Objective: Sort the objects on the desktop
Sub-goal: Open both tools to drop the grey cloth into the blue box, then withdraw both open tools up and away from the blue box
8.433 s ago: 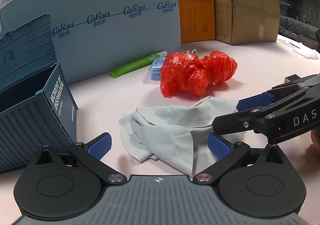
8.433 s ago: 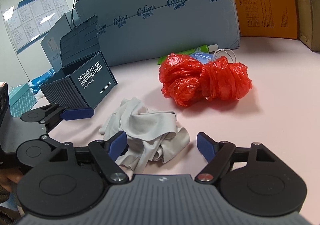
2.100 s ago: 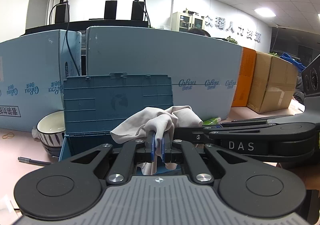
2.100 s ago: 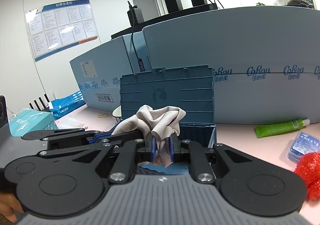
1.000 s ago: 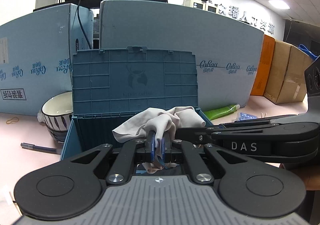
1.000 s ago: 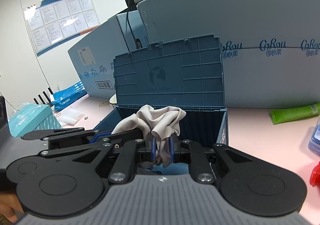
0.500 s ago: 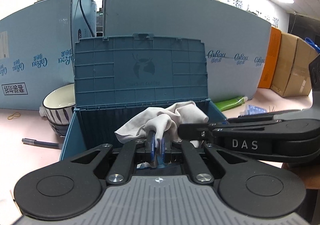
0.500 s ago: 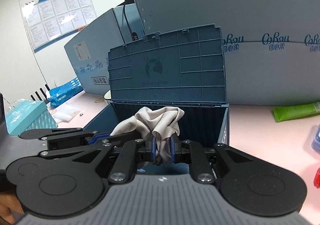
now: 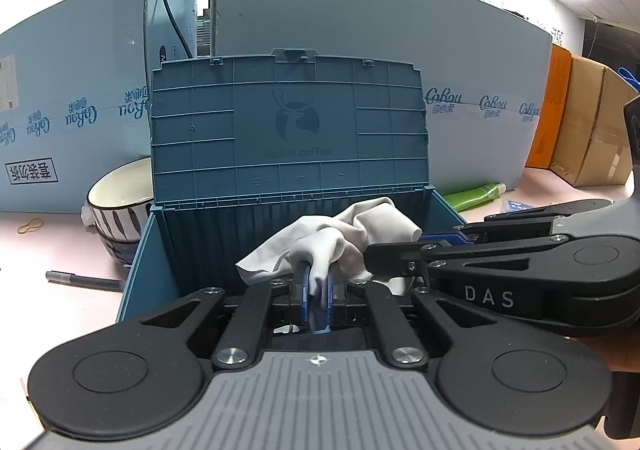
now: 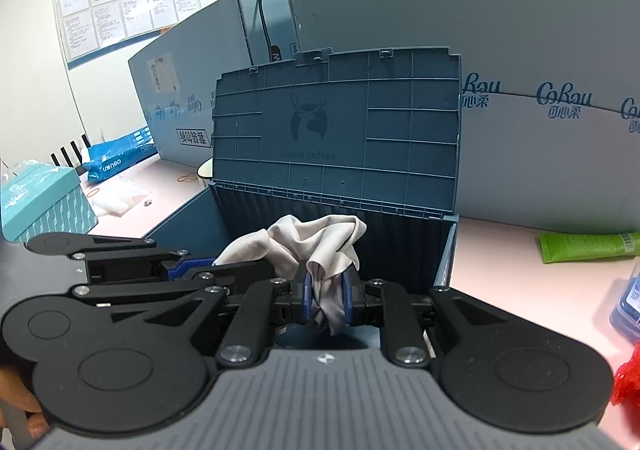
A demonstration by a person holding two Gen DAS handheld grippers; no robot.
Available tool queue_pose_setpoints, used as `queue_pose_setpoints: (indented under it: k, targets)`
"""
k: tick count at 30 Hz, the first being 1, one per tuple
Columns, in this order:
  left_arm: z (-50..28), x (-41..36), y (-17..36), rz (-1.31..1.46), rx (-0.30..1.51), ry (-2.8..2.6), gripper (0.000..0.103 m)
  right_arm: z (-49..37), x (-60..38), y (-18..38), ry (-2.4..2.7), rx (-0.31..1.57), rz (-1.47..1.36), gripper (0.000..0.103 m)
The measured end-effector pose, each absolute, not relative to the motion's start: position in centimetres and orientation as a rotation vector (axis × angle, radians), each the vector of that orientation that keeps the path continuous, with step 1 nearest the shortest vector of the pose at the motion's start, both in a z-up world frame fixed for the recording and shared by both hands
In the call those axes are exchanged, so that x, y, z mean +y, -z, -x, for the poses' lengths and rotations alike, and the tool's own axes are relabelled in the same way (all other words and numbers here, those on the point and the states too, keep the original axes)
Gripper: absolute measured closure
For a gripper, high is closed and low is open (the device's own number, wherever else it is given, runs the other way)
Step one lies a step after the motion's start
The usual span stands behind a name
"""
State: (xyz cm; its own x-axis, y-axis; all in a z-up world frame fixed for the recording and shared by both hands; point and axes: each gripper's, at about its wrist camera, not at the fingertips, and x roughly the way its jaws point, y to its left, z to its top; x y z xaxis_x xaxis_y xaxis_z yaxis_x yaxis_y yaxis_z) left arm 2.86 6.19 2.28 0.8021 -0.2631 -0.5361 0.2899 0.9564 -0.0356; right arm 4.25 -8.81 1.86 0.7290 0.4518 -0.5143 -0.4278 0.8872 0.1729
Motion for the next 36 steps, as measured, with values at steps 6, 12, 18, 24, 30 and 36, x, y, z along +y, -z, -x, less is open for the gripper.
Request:
queue_pose_setpoints:
  k: [6,12,18,24,30,36]
  targets:
    - [-2.9,6.7,-2.3,-0.031,0.575,0.246,0.076,-4.3,-8.5,-1.8,-0.472,0.584,-0.003,0.084]
    - [-2.9,7.5,-2.2,-0.016,0.582,0.208,0.061,-4.3,-8.4,-1.7,-0.452,0.576,0.01,0.079]
    - [-2.7,7.4,-2.3,-0.025,0.576,0.199,0.059,-4.4,-8.4,-1.8,-0.442,0.578,0.026,0.076]
    - [-2.6,7.6,-2.3,-0.025,0.574,0.163,0.045,-4.4,-8.4,-1.8,-0.446,0.575,0.021,0.075]
    - [-2.6,7.6,-2.3,-0.027,0.569,0.161,0.045,-4.3,-8.6,-1.8,-0.453,0.571,0.018,0.075]
    - [-2.5,7.5,-2.4,-0.028,0.57,0.153,0.045,-4.3,-8.6,-1.7,-0.454,0.569,0.016,0.075]
